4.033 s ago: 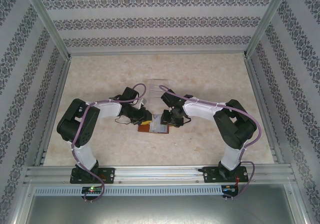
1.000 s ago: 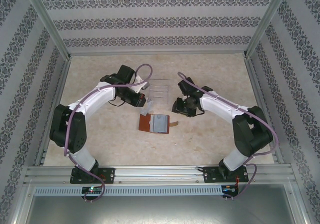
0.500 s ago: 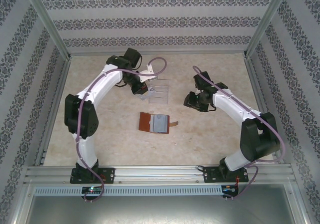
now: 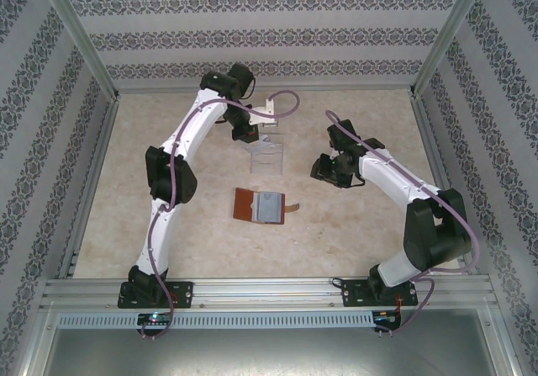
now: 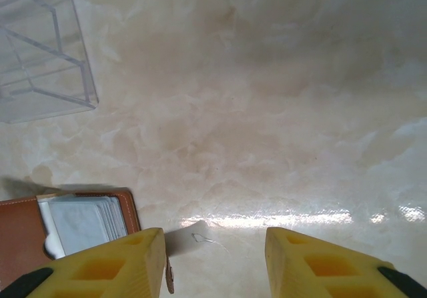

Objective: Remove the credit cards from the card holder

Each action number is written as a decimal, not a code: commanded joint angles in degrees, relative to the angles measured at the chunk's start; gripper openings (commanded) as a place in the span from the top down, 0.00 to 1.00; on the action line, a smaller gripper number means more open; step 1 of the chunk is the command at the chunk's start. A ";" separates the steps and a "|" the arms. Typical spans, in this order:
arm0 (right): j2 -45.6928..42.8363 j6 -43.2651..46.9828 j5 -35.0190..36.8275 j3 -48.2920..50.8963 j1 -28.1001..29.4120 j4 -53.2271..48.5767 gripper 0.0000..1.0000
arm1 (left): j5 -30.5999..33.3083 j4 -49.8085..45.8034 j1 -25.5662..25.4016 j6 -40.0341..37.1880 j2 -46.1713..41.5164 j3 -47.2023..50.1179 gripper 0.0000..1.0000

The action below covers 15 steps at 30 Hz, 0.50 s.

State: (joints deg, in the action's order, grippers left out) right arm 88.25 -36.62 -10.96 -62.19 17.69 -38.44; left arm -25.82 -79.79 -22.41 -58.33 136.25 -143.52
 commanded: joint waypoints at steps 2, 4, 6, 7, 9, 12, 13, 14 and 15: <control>0.05 0.49 0.35 -0.66 -0.73 -0.73 0.55 | -2.61 -5.01 -1.27 -6.50 1.44 -2.12 1.00; 0.28 0.56 0.22 -0.73 -0.69 -0.69 0.55 | -3.09 -3.82 -1.38 -6.68 1.73 -1.92 1.00; 0.53 0.67 0.11 -1.00 -0.82 -0.84 0.55 | -3.09 -2.80 -1.55 -6.87 2.21 -1.51 1.00; 0.61 0.67 0.06 -1.05 -0.77 -0.85 0.55 | -2.80 -2.20 -1.57 -6.86 2.50 -1.38 1.00; 0.78 0.87 -0.01 -1.11 -0.82 -0.90 0.55 | -2.47 -1.95 -1.59 -7.17 3.31 -1.32 1.00; 1.11 0.92 -0.02 -1.09 -0.98 -0.88 0.55 | -2.26 -1.78 -1.67 -7.30 4.28 -1.32 1.00; 1.23 0.88 -0.07 -1.03 -0.99 -0.81 0.55 | -2.29 -1.70 -1.62 -7.32 4.59 -1.33 1.00; 1.40 0.84 -0.11 -1.00 -0.92 -0.77 0.55 | -2.15 -1.56 -1.59 -7.33 4.88 -1.32 1.00; 1.40 0.80 -0.18 -1.06 -1.00 -0.81 0.55 | -2.00 -1.36 -1.63 -7.30 5.14 -1.39 1.00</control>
State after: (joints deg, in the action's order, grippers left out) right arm 88.92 -36.60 -10.98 -62.19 17.34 -38.41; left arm -26.89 -80.90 -23.64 -63.22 140.16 -143.65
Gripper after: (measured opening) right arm 0.446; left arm 0.043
